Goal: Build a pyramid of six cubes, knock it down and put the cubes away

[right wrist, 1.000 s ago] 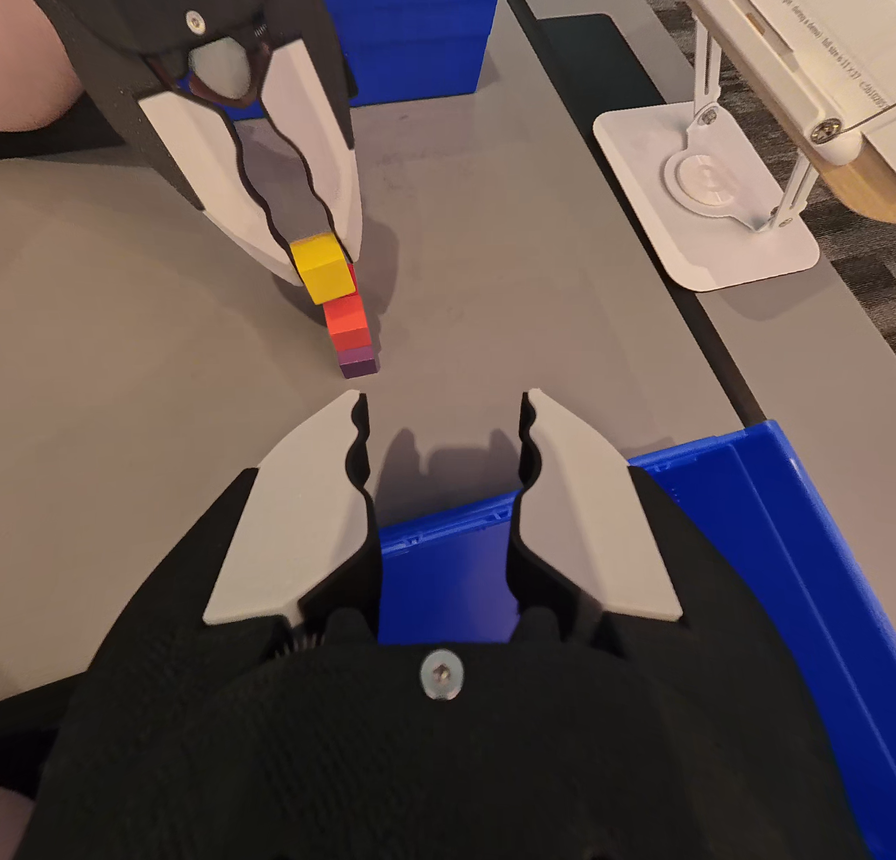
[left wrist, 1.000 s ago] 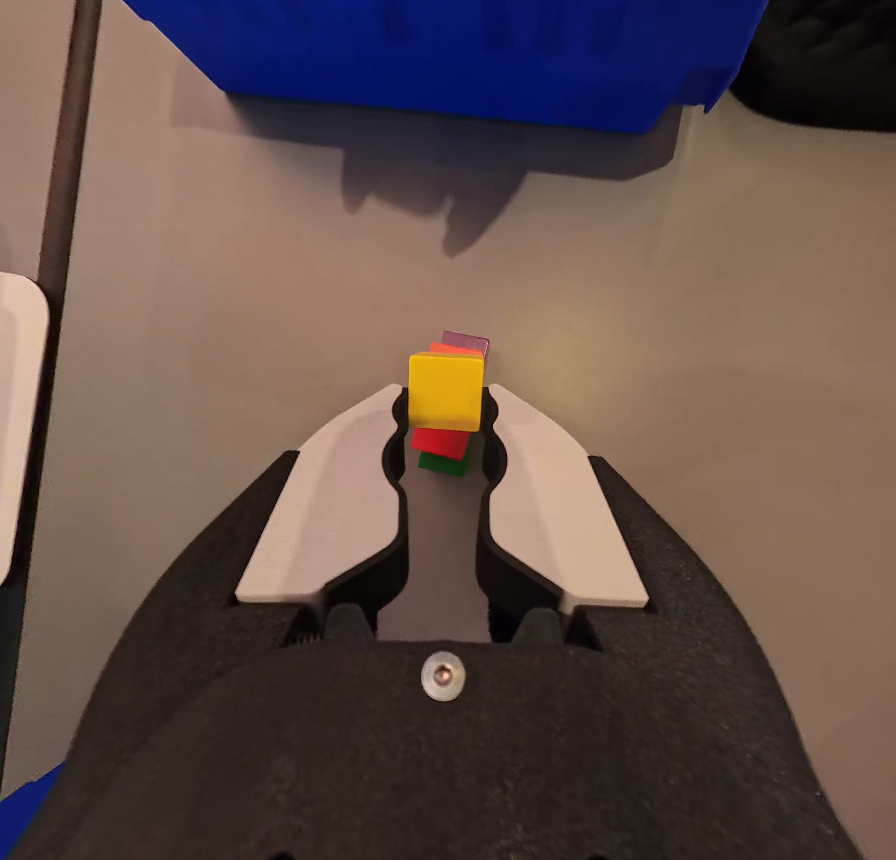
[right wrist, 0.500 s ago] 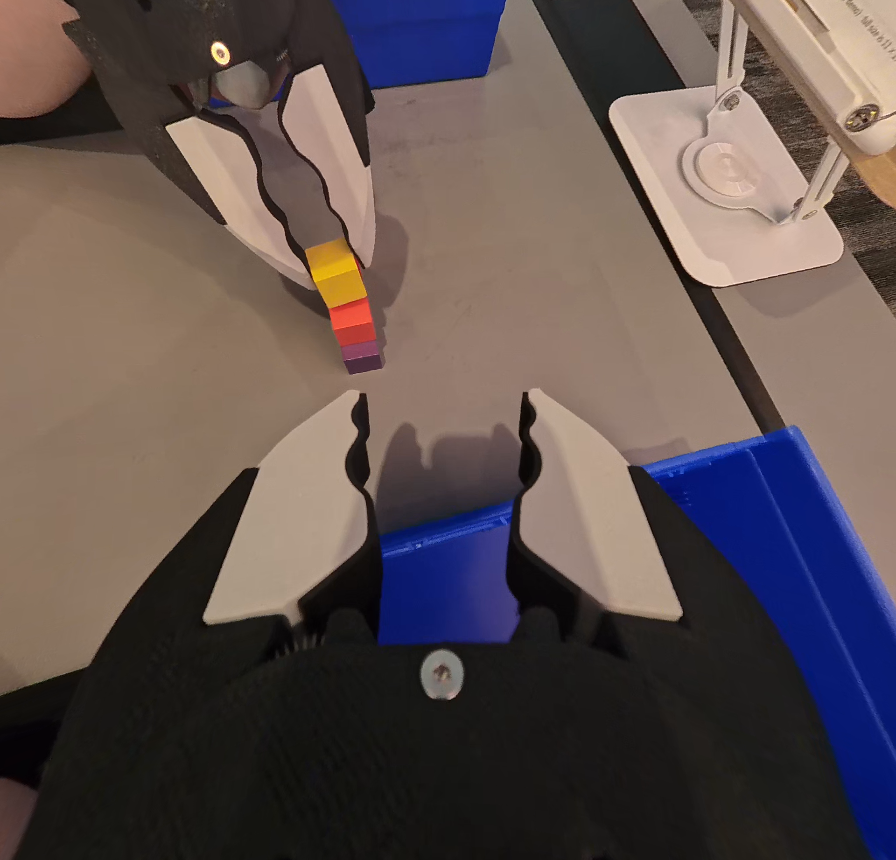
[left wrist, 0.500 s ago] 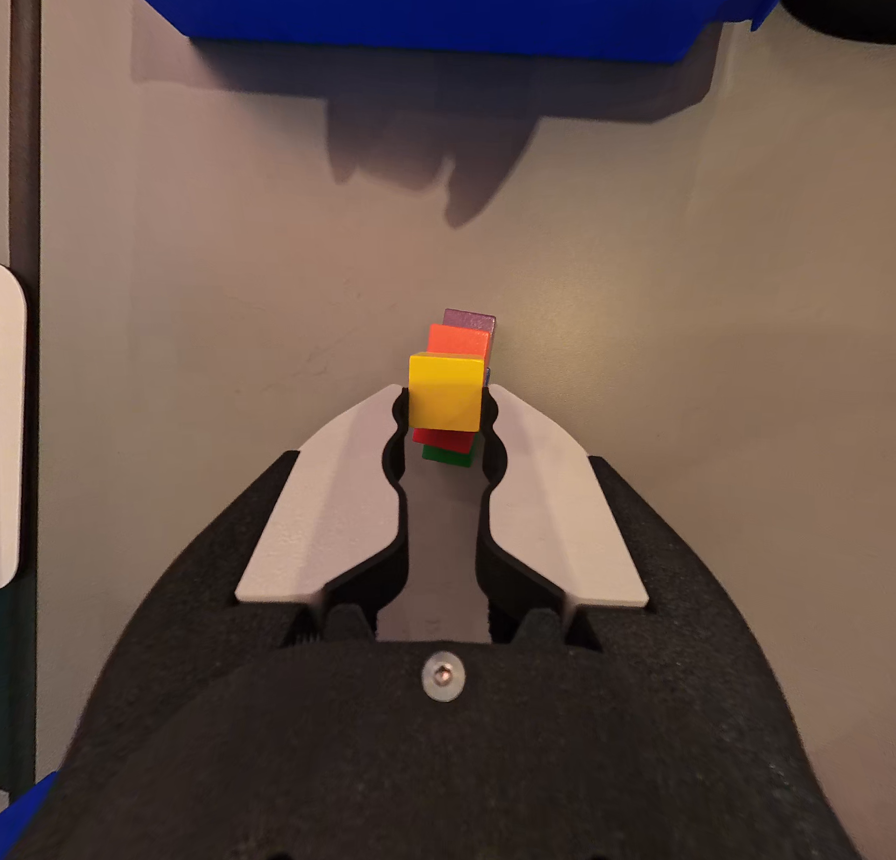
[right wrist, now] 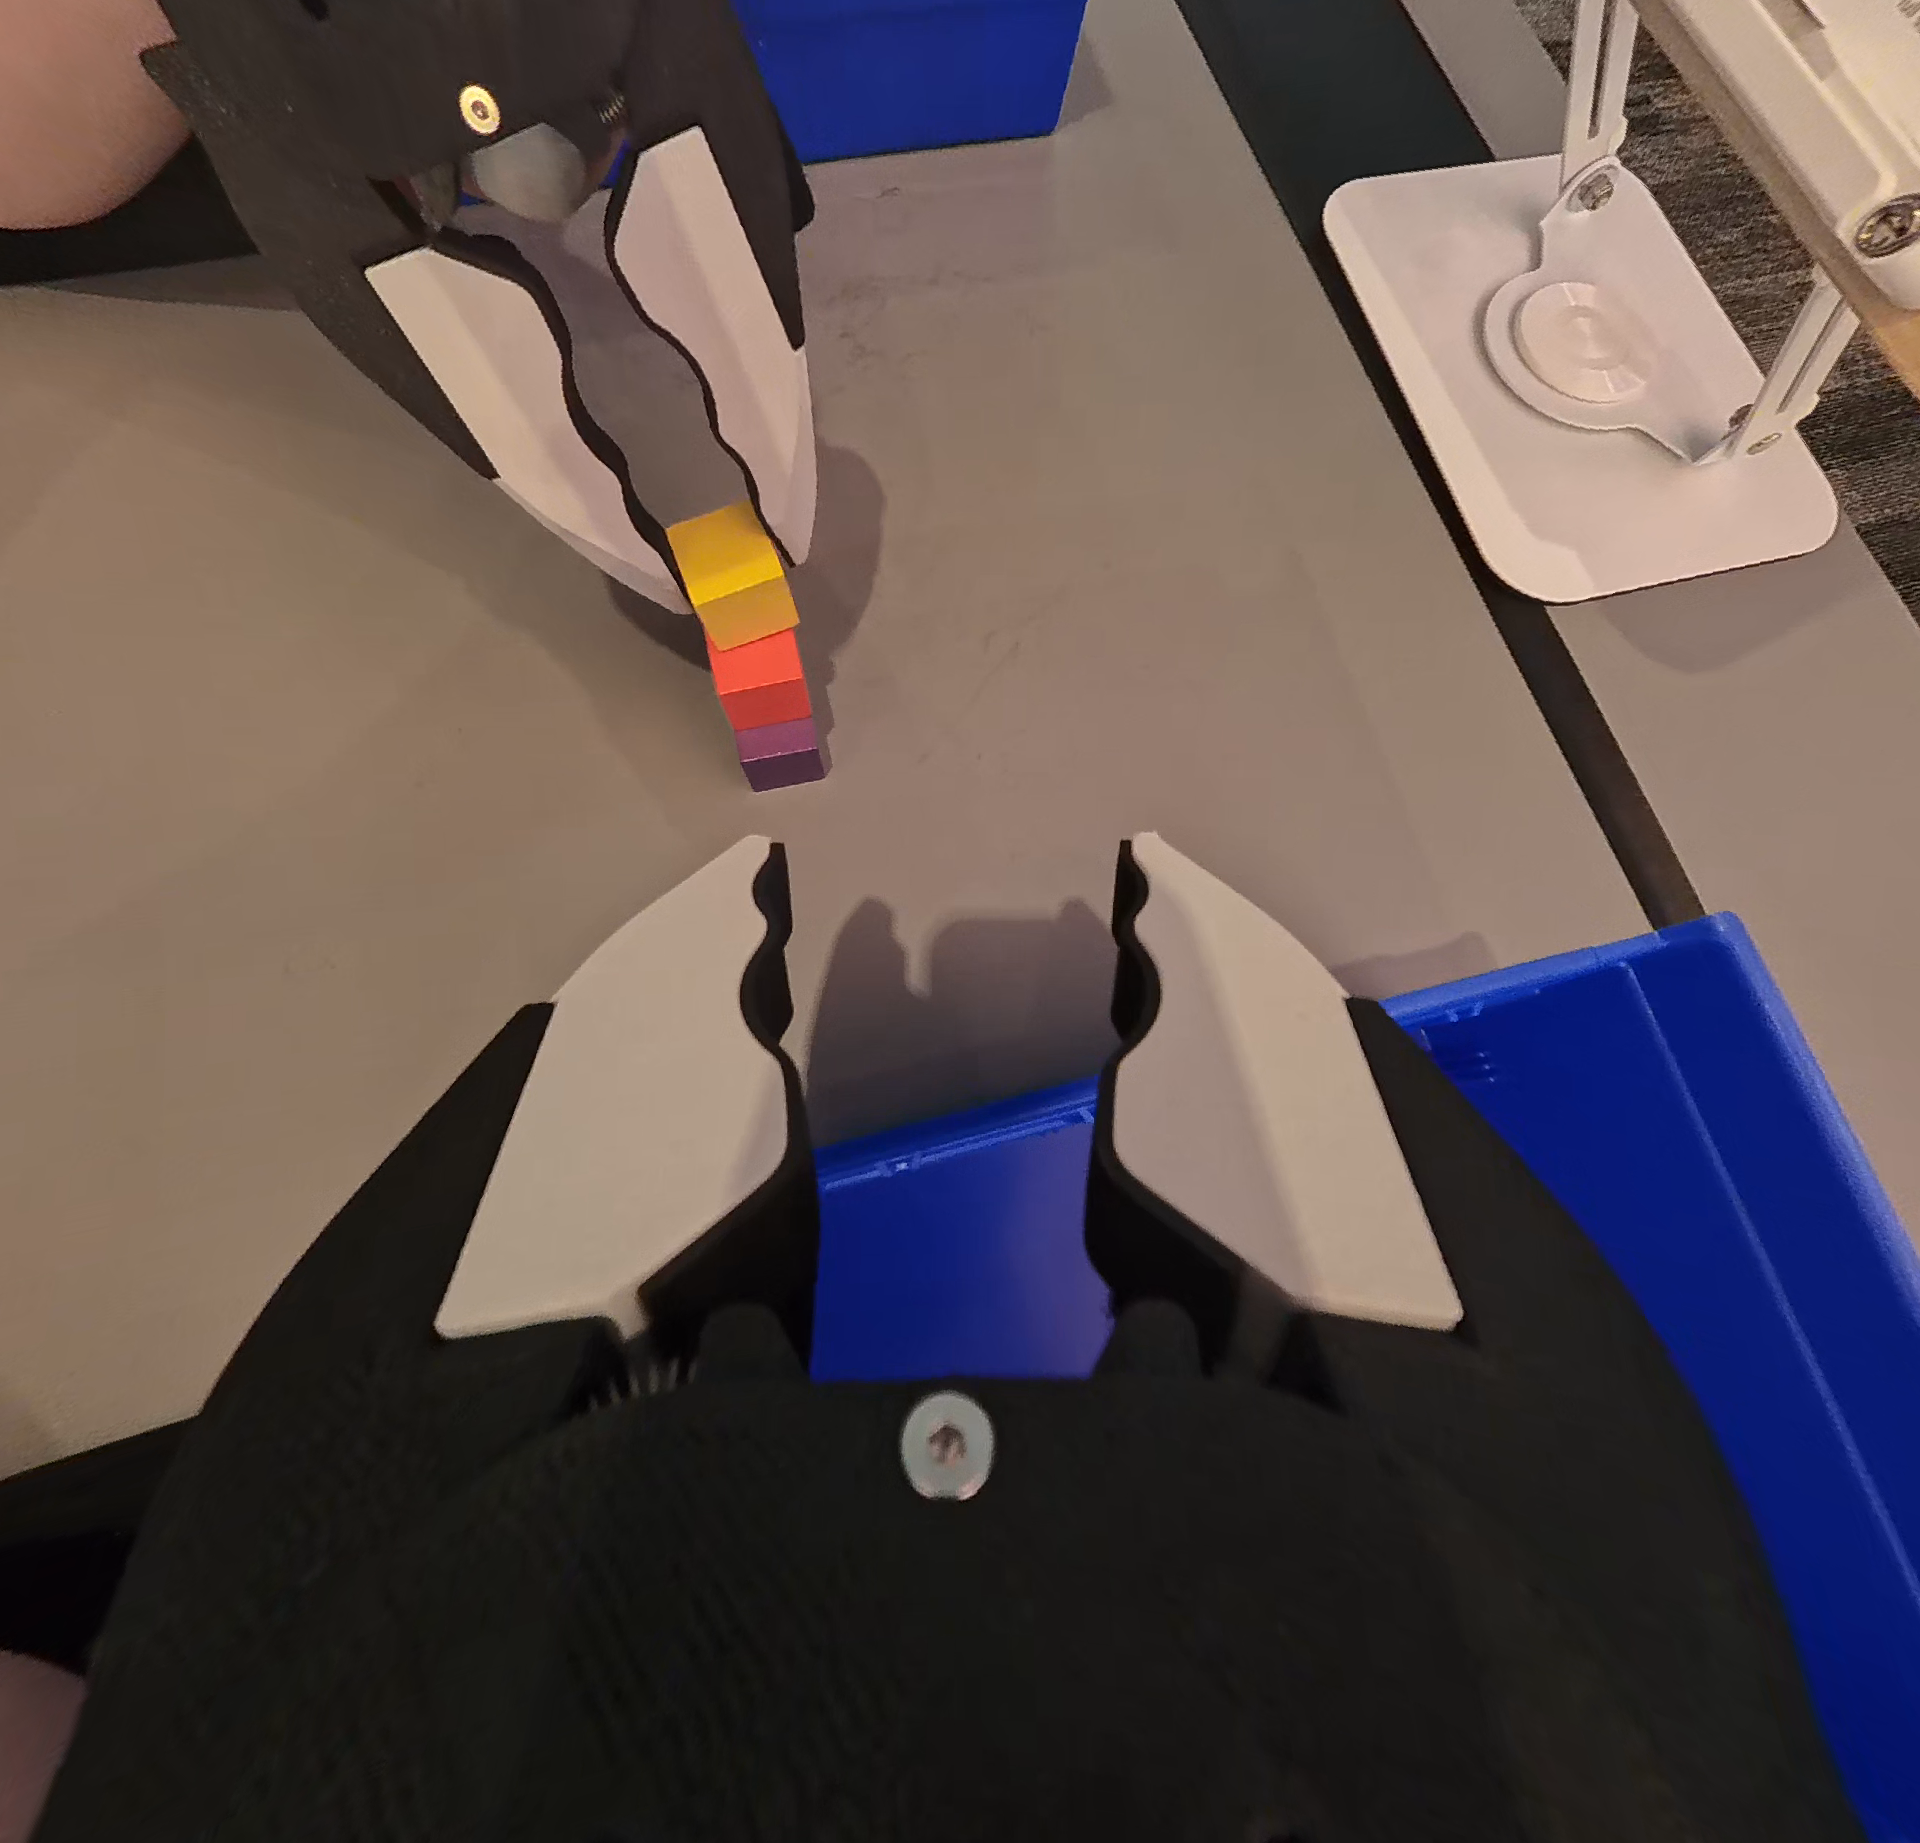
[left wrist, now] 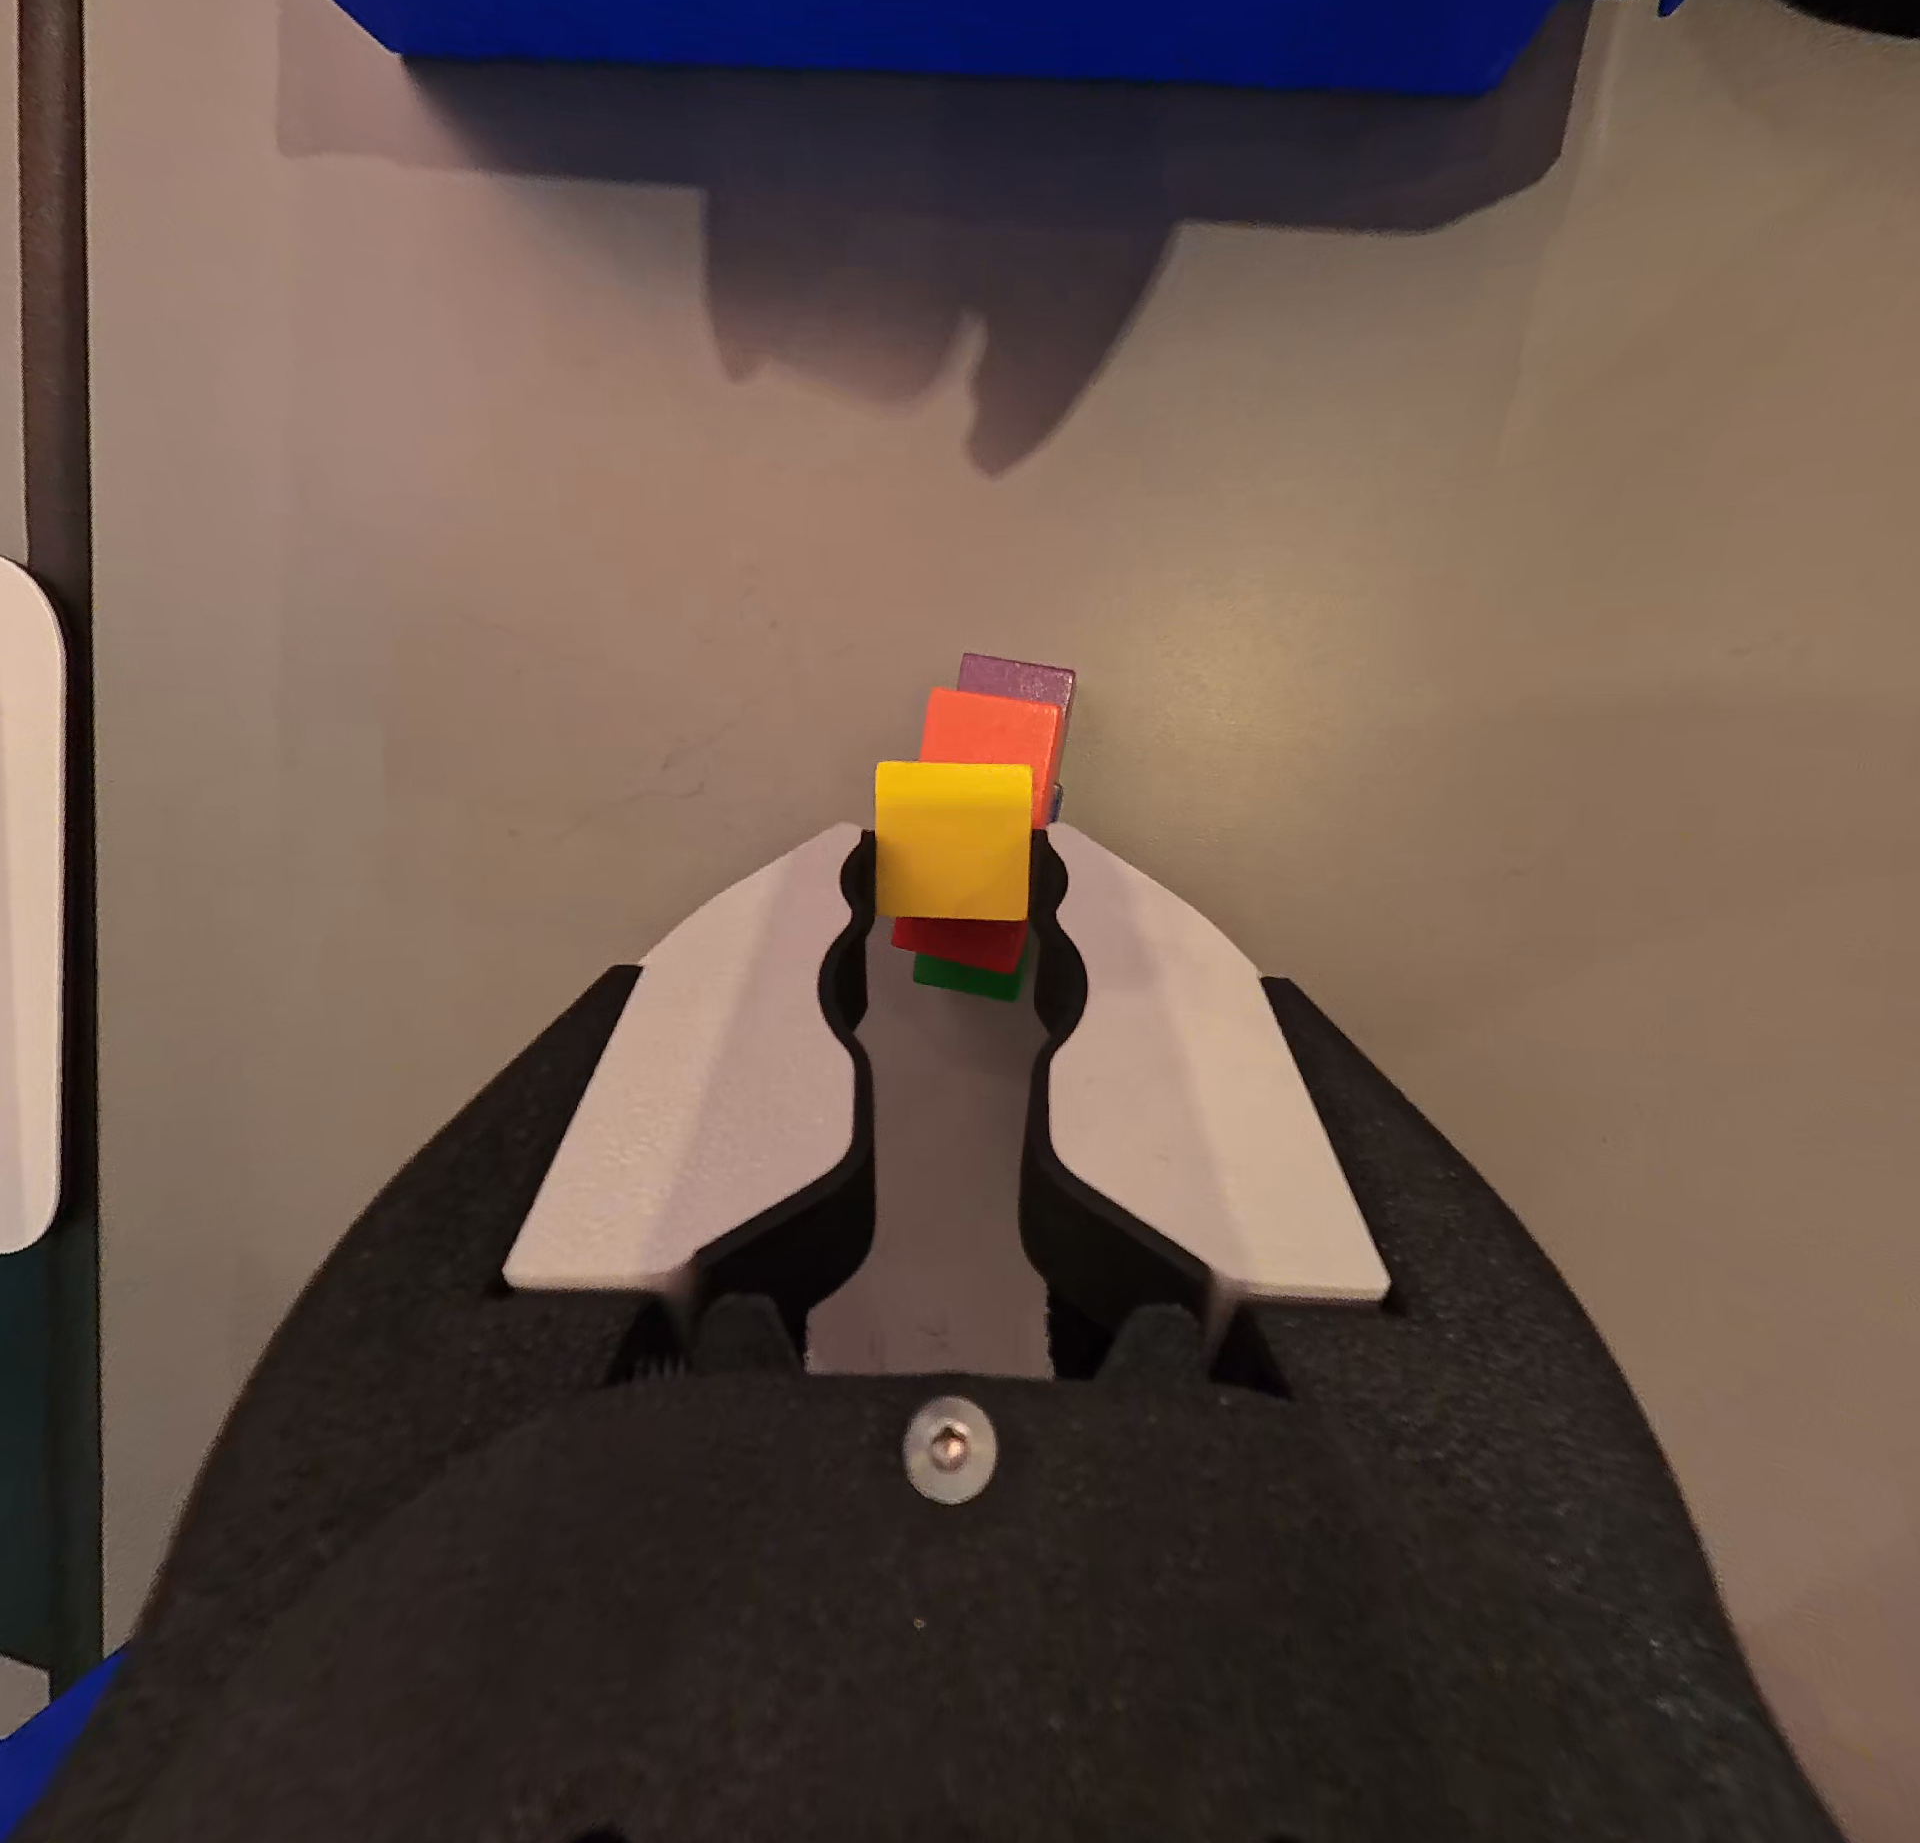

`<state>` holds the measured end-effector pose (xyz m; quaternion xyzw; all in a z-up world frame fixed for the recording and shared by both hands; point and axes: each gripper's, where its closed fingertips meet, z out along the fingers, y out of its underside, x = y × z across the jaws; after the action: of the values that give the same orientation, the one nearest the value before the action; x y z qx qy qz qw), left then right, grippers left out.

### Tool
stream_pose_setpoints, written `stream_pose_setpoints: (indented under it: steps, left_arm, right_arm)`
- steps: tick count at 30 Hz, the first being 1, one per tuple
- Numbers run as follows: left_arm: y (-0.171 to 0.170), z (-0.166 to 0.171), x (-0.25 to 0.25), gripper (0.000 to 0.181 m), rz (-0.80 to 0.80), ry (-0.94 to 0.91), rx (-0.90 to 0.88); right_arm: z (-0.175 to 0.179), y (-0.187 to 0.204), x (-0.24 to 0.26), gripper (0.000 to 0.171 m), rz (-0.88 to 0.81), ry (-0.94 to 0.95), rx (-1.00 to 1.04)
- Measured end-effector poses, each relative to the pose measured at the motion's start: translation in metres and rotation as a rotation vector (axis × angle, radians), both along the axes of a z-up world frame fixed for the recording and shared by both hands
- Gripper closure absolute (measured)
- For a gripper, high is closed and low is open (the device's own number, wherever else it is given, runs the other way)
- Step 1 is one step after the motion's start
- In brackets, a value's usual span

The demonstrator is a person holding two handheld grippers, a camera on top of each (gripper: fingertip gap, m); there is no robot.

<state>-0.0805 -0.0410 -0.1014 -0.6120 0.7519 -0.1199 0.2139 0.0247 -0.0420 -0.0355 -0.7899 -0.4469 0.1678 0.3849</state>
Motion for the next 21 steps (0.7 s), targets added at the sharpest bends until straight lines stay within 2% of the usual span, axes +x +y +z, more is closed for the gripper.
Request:
stream_pose_setpoints:
  steps: [3,5,8,10,13,17,19,21]
  left_arm:
    - [0.006,0.002,0.002,0.141,0.038,-0.009,0.016]
    - [0.004,0.006,0.000,0.141,0.023,-0.019,0.008]
    - [-0.002,0.030,-0.002,0.139,0.002,-0.092,-0.012]
    - [-0.003,0.062,-0.004,0.139,0.005,-0.207,-0.021]
    - [0.001,0.133,-0.016,0.136,0.040,-0.476,-0.008]
    - [0.007,0.223,-0.058,0.128,0.117,-0.846,-0.037]
    - [0.010,0.253,-0.083,0.122,0.151,-1.003,-0.024]
    - [0.010,0.275,-0.106,0.122,0.152,-1.156,0.007]
  right_arm:
    - [0.000,0.000,0.000,0.110,-0.001,-0.001,-0.001]
    - [0.000,0.000,0.000,0.110,0.000,-0.001,0.001]
    - [0.003,0.001,0.000,0.110,-0.003,0.003,0.013]
    - [0.008,0.003,-0.001,0.111,-0.010,0.007,0.038]
    - [0.033,0.007,-0.009,0.111,-0.025,0.037,0.142]
    - [0.098,0.002,-0.032,0.112,-0.039,0.110,0.415]
    - [0.131,-0.009,-0.052,0.116,-0.019,0.176,0.558]
    - [0.150,-0.024,-0.078,0.126,0.046,0.221,0.648]
